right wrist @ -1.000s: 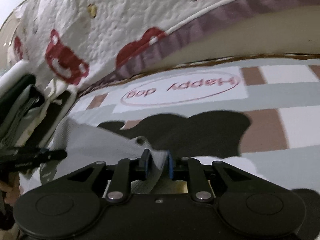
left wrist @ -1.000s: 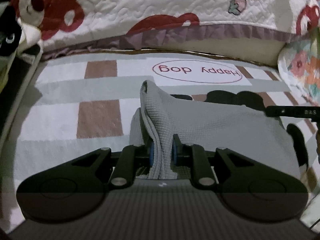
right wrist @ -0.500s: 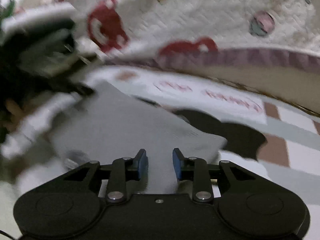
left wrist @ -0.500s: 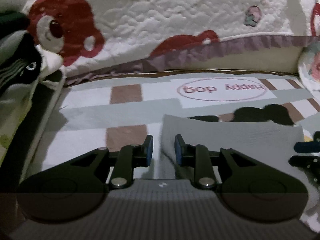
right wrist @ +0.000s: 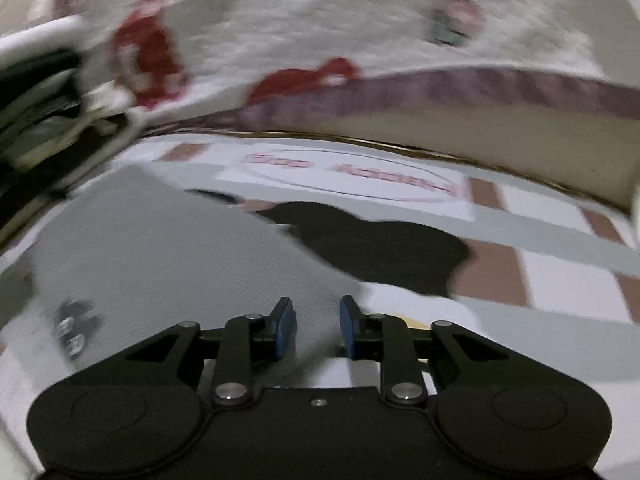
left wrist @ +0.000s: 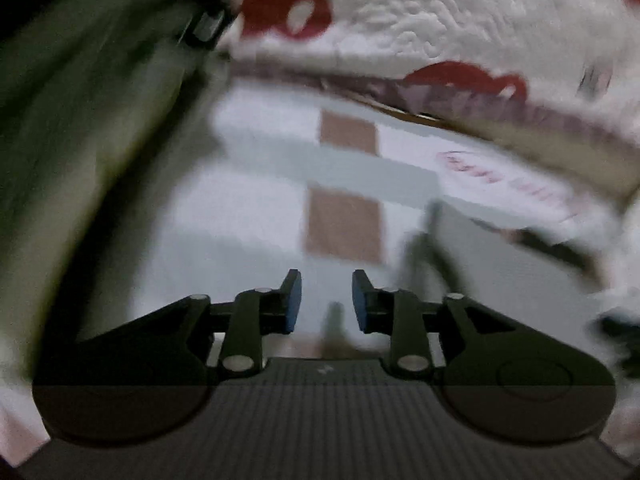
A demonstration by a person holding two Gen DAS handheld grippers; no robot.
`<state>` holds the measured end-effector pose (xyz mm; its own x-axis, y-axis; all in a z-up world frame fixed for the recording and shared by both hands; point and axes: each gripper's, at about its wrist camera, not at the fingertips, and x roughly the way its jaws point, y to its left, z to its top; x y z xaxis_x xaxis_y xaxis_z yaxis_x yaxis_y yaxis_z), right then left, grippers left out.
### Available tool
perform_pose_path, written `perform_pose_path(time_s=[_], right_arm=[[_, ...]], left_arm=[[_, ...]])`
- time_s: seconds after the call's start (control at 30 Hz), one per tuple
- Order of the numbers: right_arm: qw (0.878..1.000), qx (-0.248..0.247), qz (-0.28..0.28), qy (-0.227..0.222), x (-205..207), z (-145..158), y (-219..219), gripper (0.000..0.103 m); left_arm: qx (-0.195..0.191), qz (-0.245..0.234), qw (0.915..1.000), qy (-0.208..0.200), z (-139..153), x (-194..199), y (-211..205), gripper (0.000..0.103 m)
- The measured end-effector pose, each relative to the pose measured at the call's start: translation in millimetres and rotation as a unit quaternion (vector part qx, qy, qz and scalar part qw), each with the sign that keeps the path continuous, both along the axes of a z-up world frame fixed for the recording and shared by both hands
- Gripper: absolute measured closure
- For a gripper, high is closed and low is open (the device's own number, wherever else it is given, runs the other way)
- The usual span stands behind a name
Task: Fold clothes
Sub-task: 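Grasp the folded grey shirt bundle with both grippers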
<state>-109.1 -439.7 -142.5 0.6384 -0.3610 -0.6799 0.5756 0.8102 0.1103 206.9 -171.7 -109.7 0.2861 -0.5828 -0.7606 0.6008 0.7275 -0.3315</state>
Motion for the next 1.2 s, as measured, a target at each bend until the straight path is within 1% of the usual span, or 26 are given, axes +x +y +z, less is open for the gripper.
perform_pose_path(time_s=[0.03,0.07,0.1,0.13,0.17,0.23,0.3,0.33,0.37,0.43,0.47,0.5,0.57,0.6,0.63,0.67,0.77,0.83,0.87,1.0,1.03,1.07,1.1,1.13,1.17,1.2], right_arm=[[0.999,0.025,-0.034,-0.003,-6,1,-9,0.053],[0.995,0.063,-0.074,-0.012,-15,3,-16,0.053],[0.987,0.106,-0.117,-0.025,-26,6,-23,0.051],[0.979,0.142,-0.138,-0.045,-36,8,-25,0.050],[0.971,0.175,-0.149,-0.067,-46,11,-25,0.050],[0.959,0.219,-0.154,-0.093,-59,15,-16,0.046],[0.946,0.264,-0.151,-0.108,-67,15,-2,0.045],[0.937,0.290,-0.152,-0.118,-71,12,6,0.044],[0.927,0.316,-0.154,-0.127,-75,8,12,0.043],[0.906,0.365,-0.167,-0.130,-78,-5,21,0.042],[0.895,0.389,-0.175,-0.129,-80,-12,24,0.042],[0.880,0.416,-0.186,-0.132,-81,-20,26,0.042],[0.851,0.460,-0.207,-0.148,-84,-31,32,0.042],[0.835,0.481,-0.217,-0.156,-86,-37,34,0.042],[0.826,0.493,-0.223,-0.161,-85,-40,38,0.042],[0.819,0.500,-0.227,-0.165,-84,-42,42,0.042],[0.812,0.509,-0.229,-0.170,-75,-45,51,0.042],[0.801,0.520,-0.239,-0.176,-71,-48,56,0.042],[0.794,0.527,-0.244,-0.179,-69,-51,58,0.042],[0.779,0.536,-0.263,-0.193,-65,-57,63,0.042],[0.774,0.537,-0.269,-0.200,-65,-58,64,0.042],[0.769,0.539,-0.275,-0.206,-64,-59,65,0.041],[0.767,0.537,-0.281,-0.212,-64,-59,65,0.040],[0.770,0.530,-0.285,-0.212,-62,-57,66,0.040],[0.776,0.519,-0.289,-0.209,-60,-54,67,0.040],[0.788,0.504,-0.288,-0.205,-55,-50,69,0.040]], left_arm=[[-0.036,0.010,0.9984,0.041,-1,-1,11,0.069],[-0.067,0.024,0.9949,0.072,-4,-6,21,0.061],[-0.091,0.047,0.9895,0.102,-7,-11,30,0.058],[-0.114,0.075,0.9810,0.138,-12,-17,40,0.057],[-0.134,0.085,0.9737,0.164,-17,-22,46,0.056],[-0.166,0.082,0.9616,0.203,-24,-34,53,0.053],[-0.157,0.075,0.9640,0.201,-24,-44,55,0.050],[-0.148,0.073,0.9662,0.198,-25,-49,53,0.049],[-0.142,0.075,0.9661,0.202,-27,-51,52,0.049],[-0.146,0.073,0.9596,0.229,-35,-49,48,0.048],[-0.147,0.073,0.9565,0.241,-39,-49,46,0.046],[-0.141,0.067,0.9568,0.246,-42,-49,43,0.046],[-0.129,0.054,0.9570,0.254,-50,-50,35,0.040],[-0.118,0.041,0.9602,0.250,-53,-49,29,0.039],[-0.103,0.038,0.9651,0.238,-55,-49,24,0.039],[-0.102,0.040,0.9682,0.225,-57,-48,21,0.039],[-0.119,0.047,0.9715,0.199,-54,-47,17,0.039],[-0.133,0.071,0.9727,0.176,-55,-51,14,0.039],[-0.137,0.072,0.9727,0.173,-58,-53,10,0.039],[-0.124,0.055,0.9820,0.131,-56,-59,-4,0.038],[-0.120,0.052,0.9841,0.120,-55,-61,-7,0.040],[-0.117,0.048,0.9861,0.108,-54,-62,-10,0.046],[-0.113,0.044,0.9879,0.097,-53,-64,-12,0.049],[-0.099,0.030,0.9907,0.088,-50,-64,-15,0.052],[-0.086,0.016,0.9931,0.078,-47,-65,-17,0.055],[-0.071,0.002,0.9957,0.059,-43,-68,-21,0.056]])
